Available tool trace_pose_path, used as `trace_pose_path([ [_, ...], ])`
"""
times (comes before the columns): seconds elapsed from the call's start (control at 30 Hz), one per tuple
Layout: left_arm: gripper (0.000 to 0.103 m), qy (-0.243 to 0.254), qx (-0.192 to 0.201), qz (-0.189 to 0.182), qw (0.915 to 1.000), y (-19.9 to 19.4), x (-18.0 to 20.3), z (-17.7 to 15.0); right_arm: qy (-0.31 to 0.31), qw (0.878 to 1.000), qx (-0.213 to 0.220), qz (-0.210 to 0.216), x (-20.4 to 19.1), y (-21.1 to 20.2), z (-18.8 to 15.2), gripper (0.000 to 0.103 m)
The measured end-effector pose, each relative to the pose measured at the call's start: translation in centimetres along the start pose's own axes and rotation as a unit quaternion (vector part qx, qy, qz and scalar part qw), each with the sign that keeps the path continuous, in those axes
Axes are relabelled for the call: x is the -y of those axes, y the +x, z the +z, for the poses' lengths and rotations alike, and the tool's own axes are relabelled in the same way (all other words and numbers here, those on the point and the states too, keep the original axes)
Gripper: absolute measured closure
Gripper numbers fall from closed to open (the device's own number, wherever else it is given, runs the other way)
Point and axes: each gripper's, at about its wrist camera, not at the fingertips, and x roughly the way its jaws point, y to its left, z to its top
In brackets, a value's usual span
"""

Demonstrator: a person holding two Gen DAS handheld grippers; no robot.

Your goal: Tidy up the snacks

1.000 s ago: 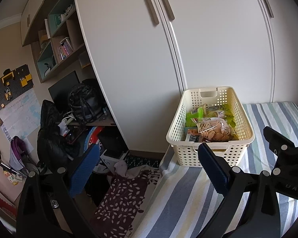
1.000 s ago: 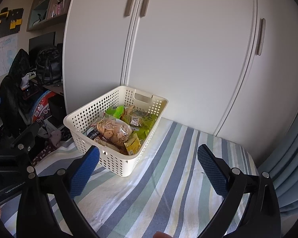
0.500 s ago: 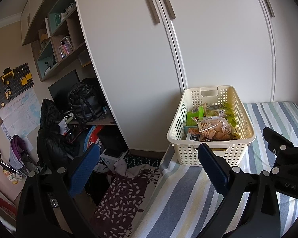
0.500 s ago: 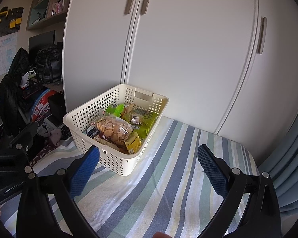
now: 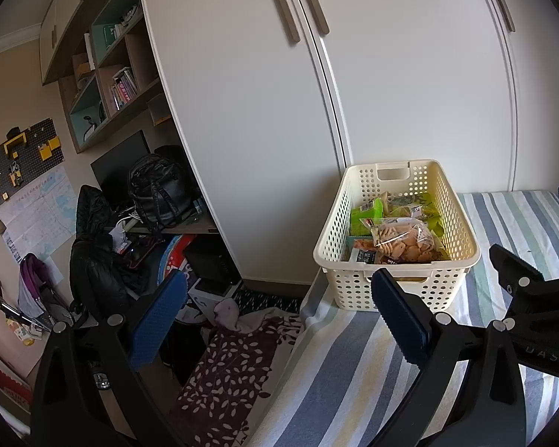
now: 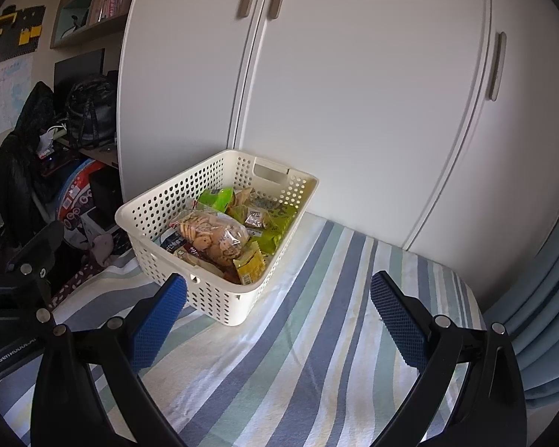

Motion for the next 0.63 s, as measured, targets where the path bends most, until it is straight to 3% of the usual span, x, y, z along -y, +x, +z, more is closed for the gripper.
trace_pose_path([
  [0.47, 0.002, 0.001, 0.001, -0.004, 1.0, -0.3, 0.3, 0.1, 0.005, 1.0, -0.005, -0.003, 0.4, -0.1, 0.0, 0.005],
  [0.63, 0.002, 0.005, -0.006, -0.024, 0.9997, -0.6, 1.4, 0.0, 0.018, 1.0, -0.017, -0.009, 1.9, -0.4, -0.8, 0.005],
])
